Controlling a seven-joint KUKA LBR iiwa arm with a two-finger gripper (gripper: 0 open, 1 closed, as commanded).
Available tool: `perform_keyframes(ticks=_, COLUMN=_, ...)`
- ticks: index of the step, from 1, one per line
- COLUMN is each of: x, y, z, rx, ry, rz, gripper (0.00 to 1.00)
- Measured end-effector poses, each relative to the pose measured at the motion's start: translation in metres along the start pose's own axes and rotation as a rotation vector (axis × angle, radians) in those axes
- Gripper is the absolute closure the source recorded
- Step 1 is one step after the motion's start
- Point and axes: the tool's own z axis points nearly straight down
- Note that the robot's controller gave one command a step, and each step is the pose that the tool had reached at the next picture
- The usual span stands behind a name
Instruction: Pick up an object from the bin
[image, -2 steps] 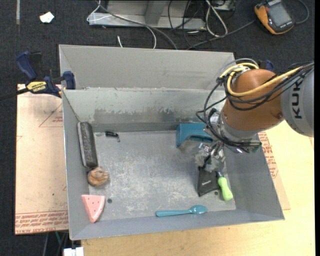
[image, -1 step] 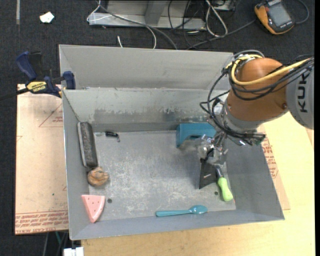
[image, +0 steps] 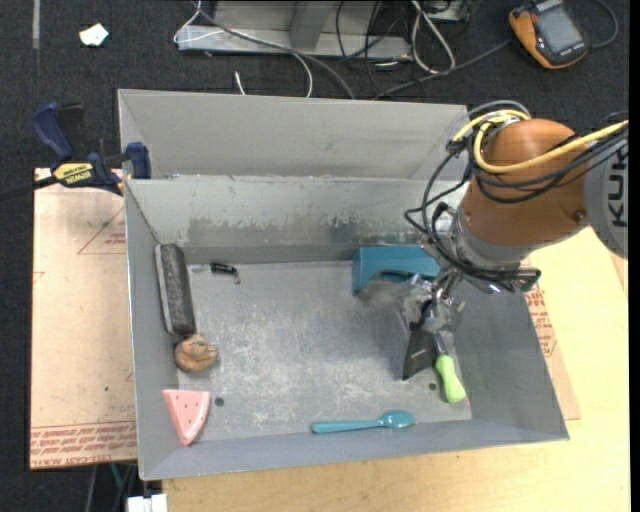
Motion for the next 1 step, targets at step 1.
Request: perform_keyframes(ticks=1, x=-0.0046, y=0.0, z=-0.0552, rx=-0.002, ry=-0.001, rz=0.058, gripper=1.0)
